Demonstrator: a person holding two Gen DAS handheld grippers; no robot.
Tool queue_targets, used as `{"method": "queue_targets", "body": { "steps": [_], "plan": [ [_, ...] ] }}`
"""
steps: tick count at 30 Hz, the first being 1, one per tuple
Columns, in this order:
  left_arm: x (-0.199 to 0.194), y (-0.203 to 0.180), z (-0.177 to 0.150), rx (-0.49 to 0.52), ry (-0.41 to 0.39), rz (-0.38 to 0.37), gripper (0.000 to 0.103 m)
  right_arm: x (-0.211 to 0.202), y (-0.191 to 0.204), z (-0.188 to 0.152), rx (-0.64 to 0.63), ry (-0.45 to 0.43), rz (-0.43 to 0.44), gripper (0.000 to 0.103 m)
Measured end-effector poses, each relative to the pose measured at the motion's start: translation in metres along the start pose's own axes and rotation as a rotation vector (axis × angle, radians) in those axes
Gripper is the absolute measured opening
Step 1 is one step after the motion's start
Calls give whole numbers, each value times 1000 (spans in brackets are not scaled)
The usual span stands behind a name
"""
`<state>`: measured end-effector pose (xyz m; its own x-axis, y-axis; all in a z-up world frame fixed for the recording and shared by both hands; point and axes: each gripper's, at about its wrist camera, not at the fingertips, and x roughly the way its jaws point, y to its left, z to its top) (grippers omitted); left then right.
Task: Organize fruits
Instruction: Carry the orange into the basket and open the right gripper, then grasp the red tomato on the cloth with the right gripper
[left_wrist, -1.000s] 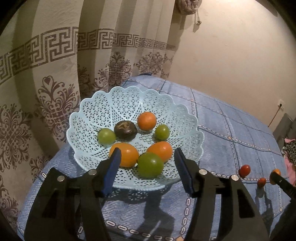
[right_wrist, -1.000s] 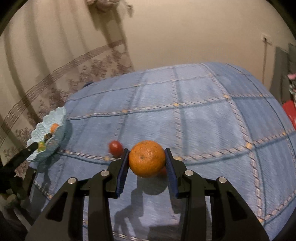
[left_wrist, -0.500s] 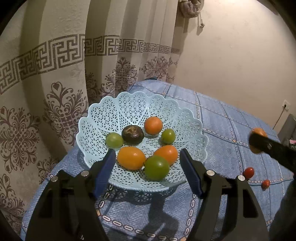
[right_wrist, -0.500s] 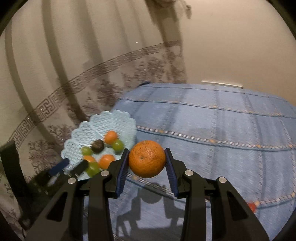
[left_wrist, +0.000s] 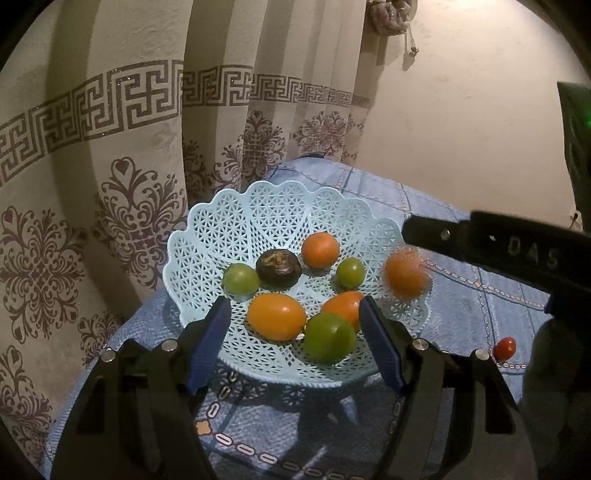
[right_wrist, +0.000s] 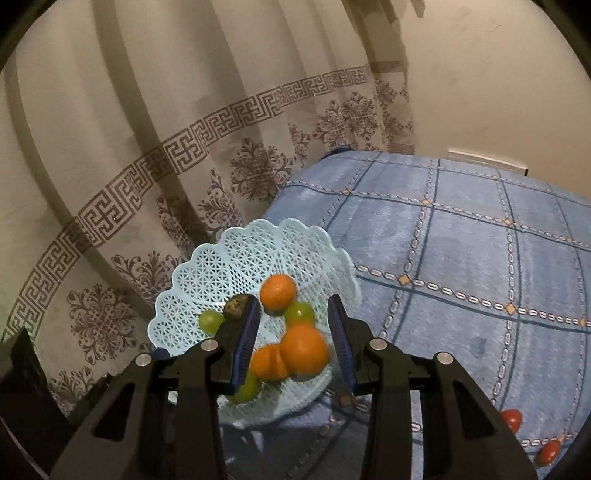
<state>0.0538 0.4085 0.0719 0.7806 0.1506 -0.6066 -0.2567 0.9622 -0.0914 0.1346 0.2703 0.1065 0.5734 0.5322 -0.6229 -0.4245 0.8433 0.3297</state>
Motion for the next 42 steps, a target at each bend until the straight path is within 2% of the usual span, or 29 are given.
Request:
{"method": "queue_targets", "body": {
  "steps": [2, 12, 14, 17, 20, 30, 34, 42],
  "plan": [
    [2, 2, 0, -4, 3, 2, 78, 1, 1, 1, 3, -5, 14, 39],
    [3, 2, 0, -1, 3, 0, 79, -3, -19, -8, 62, -5, -8, 39],
    [3, 1, 0, 1, 0, -2, 86, -5, -23, -10, 72, -6, -12, 42],
    [1, 0, 0, 7, -7, -6, 87, -10, -30, -13, 87, -13, -21, 44],
    [0, -2, 0, 11, -11, -10, 92, -15, -38, -17, 103, -16, -32, 45],
    [-8, -9, -1, 34, -30, -21, 96, -33, -65, -35, 143, -25, -87, 46],
    [-11, -13, -3, 49, -31, -21, 98, -42, -78, -43, 169, -29, -110, 51],
    [-18, -24, -5, 81, -35, -28, 99, -64, -109, -60, 217, -48, -163, 52]
  ]
}}
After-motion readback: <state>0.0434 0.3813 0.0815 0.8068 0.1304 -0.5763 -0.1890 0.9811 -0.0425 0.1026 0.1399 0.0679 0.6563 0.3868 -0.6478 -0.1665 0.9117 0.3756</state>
